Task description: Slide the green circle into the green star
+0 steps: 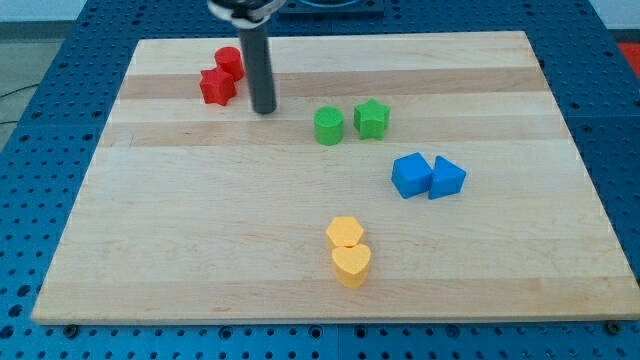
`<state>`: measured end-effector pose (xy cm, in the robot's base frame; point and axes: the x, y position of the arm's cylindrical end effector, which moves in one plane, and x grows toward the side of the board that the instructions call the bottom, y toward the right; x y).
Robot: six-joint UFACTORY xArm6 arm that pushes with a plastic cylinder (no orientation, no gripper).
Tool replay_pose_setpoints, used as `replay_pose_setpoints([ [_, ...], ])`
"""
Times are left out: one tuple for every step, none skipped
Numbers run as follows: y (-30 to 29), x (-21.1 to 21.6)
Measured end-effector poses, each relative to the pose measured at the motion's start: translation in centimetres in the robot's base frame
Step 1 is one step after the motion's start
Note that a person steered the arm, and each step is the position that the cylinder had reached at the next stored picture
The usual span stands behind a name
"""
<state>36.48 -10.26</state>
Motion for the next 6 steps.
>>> replay_pose_setpoints([
  [0.5,1.5],
  [4.5,2.0],
  [9.5,2.0],
  [11.5,1.9],
  [6.2,0.2],
  [5.6,-0.9],
])
